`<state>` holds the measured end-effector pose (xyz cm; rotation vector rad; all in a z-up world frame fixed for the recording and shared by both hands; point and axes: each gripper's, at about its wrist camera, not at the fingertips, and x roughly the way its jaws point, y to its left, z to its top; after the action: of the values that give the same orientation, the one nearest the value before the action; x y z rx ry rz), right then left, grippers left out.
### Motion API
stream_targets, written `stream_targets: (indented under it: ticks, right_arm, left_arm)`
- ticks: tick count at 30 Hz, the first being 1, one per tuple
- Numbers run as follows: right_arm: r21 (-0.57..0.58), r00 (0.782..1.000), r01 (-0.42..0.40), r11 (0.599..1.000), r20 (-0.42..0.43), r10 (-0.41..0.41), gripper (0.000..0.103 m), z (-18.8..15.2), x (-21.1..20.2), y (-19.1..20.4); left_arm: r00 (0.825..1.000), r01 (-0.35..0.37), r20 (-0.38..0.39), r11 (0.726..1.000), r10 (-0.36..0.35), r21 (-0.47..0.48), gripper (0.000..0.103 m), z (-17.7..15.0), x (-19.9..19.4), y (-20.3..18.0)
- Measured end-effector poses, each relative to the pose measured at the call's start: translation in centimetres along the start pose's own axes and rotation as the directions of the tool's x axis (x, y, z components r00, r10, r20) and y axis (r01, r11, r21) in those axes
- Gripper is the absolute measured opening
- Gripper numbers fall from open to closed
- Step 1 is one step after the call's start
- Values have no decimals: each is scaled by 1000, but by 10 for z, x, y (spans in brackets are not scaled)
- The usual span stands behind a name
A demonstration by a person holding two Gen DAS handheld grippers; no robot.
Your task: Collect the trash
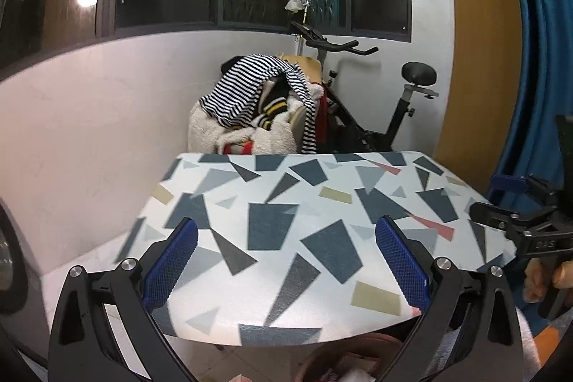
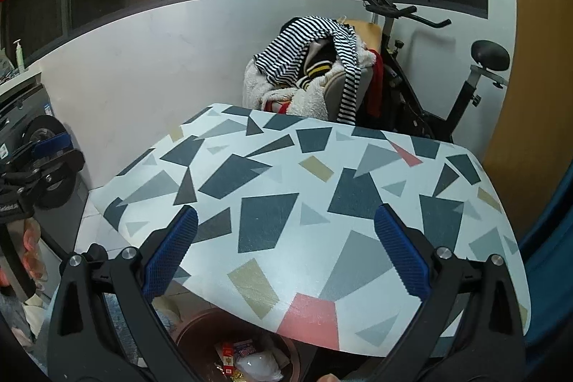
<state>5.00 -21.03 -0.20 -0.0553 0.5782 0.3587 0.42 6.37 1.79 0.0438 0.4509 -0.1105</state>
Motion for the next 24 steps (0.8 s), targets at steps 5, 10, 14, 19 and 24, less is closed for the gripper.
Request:
stream_targets:
  ticks: [5, 10, 14, 19, 24]
  right_arm:
    - [6, 1000, 1, 1000, 14, -1, 97, 3, -7, 5]
    - [11, 1000, 2, 1000, 16, -2, 97, 4, -9, 6]
    - [16, 1000, 1, 1000, 21, -1, 97, 4, -10, 4]
    - [24, 1000, 0, 1000, 26, -1, 97, 4, -11, 1]
    - [25, 1000, 0, 1000, 27, -1, 97, 3, -12, 0]
  left_arm:
    - [1000, -17, 6, 999, 17, 41, 97, 2, -3, -7]
    - [1000, -19, 13, 999, 18, 40, 97, 3, -5, -7]
    - [999, -35, 25, 998, 34, 47, 97, 3, -7, -8]
    - [998, -51, 25, 997, 50, 55, 97, 5, -6, -8]
    - [999, -50, 24, 997, 49, 53, 97, 5, -6, -8]
